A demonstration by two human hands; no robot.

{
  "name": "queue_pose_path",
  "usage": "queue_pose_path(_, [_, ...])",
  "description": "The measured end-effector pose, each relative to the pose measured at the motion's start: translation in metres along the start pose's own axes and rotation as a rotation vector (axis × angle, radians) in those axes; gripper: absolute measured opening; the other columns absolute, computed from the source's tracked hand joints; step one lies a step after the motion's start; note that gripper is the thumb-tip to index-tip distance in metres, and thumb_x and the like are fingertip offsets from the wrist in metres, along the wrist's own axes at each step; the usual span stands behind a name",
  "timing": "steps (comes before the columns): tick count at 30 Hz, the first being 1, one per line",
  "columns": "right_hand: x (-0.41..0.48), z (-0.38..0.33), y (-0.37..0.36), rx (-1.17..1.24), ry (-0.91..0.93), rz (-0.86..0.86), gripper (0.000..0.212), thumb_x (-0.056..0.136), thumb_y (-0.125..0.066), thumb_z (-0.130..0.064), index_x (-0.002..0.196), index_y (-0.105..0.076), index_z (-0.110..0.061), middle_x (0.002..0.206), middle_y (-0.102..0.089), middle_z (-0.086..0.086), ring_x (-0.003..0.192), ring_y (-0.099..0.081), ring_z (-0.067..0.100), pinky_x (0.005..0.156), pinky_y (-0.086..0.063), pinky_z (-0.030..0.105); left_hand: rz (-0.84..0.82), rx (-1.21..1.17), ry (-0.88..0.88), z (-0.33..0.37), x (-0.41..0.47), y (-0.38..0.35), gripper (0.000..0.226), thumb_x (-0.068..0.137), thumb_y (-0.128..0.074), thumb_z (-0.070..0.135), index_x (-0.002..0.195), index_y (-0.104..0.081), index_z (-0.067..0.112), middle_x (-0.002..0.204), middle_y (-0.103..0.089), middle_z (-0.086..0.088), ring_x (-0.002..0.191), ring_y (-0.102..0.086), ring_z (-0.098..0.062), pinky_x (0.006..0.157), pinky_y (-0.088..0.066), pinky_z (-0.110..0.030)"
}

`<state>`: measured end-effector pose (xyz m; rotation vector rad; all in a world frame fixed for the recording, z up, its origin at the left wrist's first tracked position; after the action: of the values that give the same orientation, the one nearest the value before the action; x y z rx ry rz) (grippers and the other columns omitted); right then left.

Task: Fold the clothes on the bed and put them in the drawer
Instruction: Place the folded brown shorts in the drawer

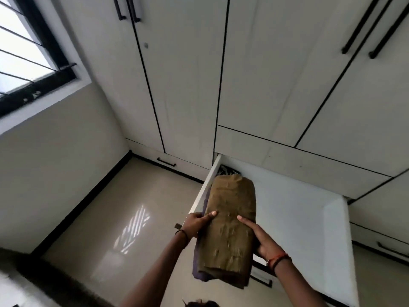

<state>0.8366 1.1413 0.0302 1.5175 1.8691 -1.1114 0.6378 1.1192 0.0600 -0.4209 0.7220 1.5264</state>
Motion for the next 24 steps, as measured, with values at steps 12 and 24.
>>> queue_pose_path(12, [0.075,-0.108,0.083,0.157,0.064,0.157,0.061,0.067,-0.08,-0.037,0.118,-0.056,-0.012,0.116,-0.065,0.013,0.106,-0.061,0.032,0.089,-0.049,0.044,-0.182,0.112,-0.04,0.109,0.147,-0.071,0.046,0.085,-0.063,0.045,0.113,-0.064,0.009,0.109,-0.063,-0.006,0.097,-0.056,-0.017,0.083,-0.045,-0.025])
queue_pose_path(24, [0.182,-0.15,0.181,0.171,0.058,0.249,0.048,0.076,-0.073,-0.041,0.115,-0.055,-0.021,0.122,-0.062,0.006,0.113,-0.058,0.029,0.101,-0.045,0.048,-0.322,0.208,-0.002,0.13,0.301,-0.154,0.059,0.085,-0.062,0.048,0.125,-0.058,0.005,0.121,-0.06,-0.011,0.108,-0.058,-0.025,0.086,-0.044,-0.028])
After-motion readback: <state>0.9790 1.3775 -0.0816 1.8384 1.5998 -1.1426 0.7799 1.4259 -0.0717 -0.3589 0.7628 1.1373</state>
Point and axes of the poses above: each hand's wrist, its own x-axis towards the middle knuckle, its own y-axis out of the back of the hand, z = x × y, the point moved 7 cm from there along x, towards the middle knuckle
